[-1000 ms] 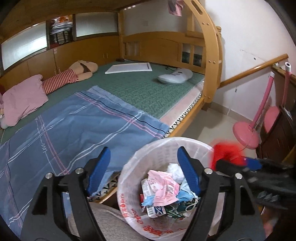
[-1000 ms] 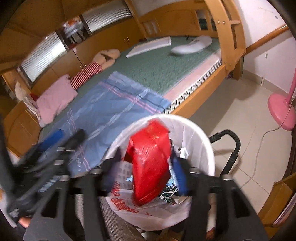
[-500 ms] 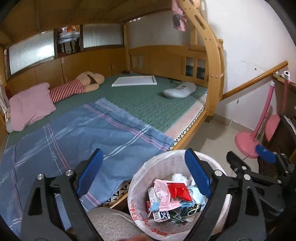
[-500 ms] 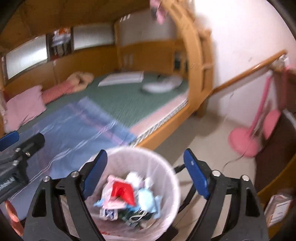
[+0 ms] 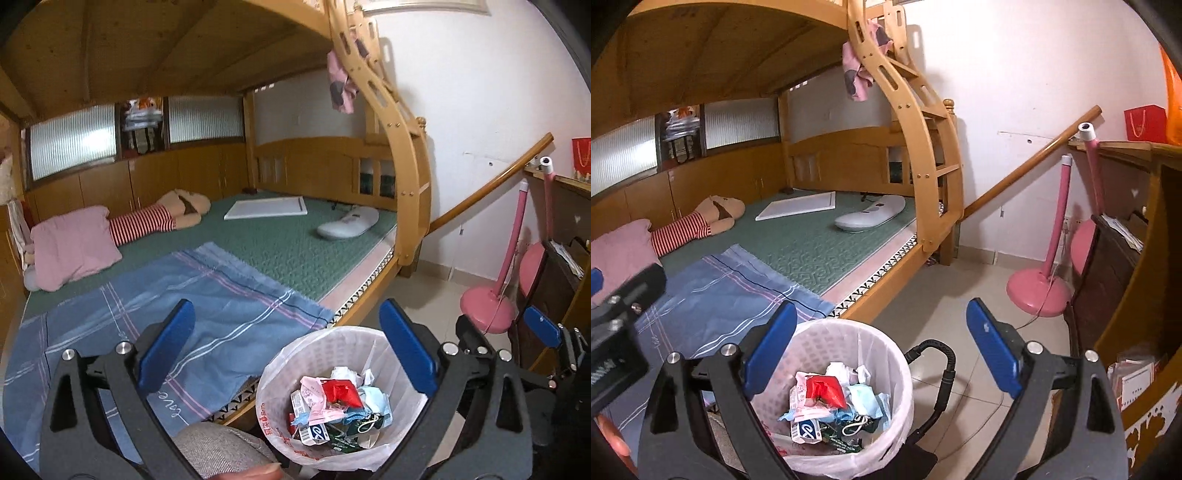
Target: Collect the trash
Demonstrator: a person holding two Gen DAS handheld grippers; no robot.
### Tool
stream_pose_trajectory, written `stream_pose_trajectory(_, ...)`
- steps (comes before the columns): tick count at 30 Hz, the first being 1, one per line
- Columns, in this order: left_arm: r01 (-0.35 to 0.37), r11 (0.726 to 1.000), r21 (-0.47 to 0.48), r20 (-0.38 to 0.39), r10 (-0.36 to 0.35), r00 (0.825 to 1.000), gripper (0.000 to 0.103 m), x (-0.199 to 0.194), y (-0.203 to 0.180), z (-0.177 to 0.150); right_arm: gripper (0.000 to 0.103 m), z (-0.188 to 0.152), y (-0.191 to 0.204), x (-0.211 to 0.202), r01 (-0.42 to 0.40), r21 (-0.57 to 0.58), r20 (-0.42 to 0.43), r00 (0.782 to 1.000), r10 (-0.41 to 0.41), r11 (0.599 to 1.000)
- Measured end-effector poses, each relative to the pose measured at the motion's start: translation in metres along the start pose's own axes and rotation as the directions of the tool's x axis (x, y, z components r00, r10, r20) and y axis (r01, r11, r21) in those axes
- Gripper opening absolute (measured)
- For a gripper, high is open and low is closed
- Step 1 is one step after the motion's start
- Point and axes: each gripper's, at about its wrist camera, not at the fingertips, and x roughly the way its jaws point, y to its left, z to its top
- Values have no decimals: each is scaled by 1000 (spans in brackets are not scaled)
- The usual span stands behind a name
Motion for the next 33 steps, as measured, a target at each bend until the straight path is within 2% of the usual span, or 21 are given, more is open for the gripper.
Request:
stream_pose_trajectory(6, -9, 1000, 14, 30, 9, 1000, 100, -22, -2, 1, 92, 7, -12, -18, 10, 92, 36, 999, -14, 996)
stream_pose_trajectory(16, -35, 999, -37, 47, 37, 998, 100, -29, 22, 1, 95, 8, 0, -29, 22, 57, 76, 997, -26, 998)
stream_pose_trajectory(33, -45, 998, -51, 48, 47, 998, 100, -31, 28, -3, 95, 10, -1, -35, 30, 55, 95, 995, -35, 998)
